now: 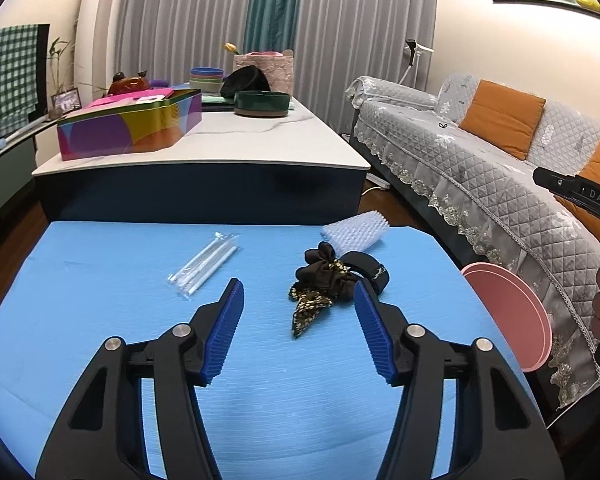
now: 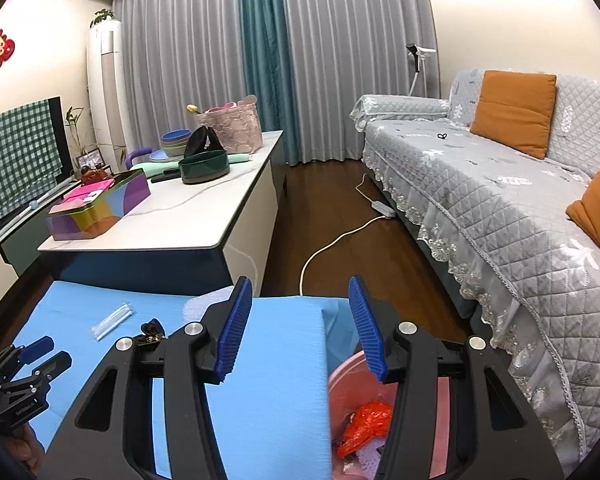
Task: Collect trash
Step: 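Move both open tools back over the table toward the straw packet and black band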
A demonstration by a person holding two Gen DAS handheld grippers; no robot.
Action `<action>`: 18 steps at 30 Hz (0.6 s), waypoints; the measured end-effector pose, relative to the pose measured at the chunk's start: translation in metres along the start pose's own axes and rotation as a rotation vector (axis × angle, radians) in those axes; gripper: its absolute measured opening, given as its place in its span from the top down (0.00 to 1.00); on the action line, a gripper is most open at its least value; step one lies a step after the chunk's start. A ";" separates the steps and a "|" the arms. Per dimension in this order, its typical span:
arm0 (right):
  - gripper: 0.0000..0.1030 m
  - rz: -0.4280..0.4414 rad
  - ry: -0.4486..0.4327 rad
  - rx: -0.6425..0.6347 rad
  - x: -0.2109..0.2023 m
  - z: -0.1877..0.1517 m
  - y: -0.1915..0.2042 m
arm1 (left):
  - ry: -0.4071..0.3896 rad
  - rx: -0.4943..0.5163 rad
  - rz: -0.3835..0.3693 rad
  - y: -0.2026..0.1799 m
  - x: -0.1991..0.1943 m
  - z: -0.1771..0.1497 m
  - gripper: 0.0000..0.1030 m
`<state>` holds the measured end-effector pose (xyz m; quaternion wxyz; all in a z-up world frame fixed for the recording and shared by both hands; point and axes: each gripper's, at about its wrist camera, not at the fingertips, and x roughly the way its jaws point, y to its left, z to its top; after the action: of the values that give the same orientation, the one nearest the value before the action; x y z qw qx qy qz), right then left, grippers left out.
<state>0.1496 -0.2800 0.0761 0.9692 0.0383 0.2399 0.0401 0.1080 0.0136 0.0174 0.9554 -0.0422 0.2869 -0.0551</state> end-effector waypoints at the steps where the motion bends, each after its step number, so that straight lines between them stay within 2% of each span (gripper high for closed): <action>1: 0.55 0.005 0.002 0.000 0.002 0.000 0.002 | 0.000 -0.003 0.000 0.001 0.000 0.000 0.48; 7: 0.69 0.029 0.011 -0.011 0.009 0.000 0.012 | 0.007 -0.011 -0.005 0.007 0.003 -0.002 0.57; 8: 0.70 0.034 0.013 -0.013 0.010 0.000 0.014 | 0.007 -0.013 -0.006 0.007 0.004 -0.002 0.62; 10: 0.74 0.041 0.017 -0.015 0.012 0.000 0.017 | 0.011 -0.018 -0.007 0.010 0.006 -0.003 0.62; 13: 0.75 0.046 0.023 -0.008 0.013 -0.001 0.018 | 0.025 -0.023 -0.003 0.014 0.009 -0.005 0.71; 18: 0.75 0.072 0.048 -0.010 0.023 -0.006 0.024 | 0.032 -0.052 0.023 0.028 0.016 -0.008 0.72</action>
<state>0.1653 -0.2533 0.0629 0.9612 0.0410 0.2615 0.0773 0.1193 0.0393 -0.0012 0.9498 -0.0630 0.3041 -0.0374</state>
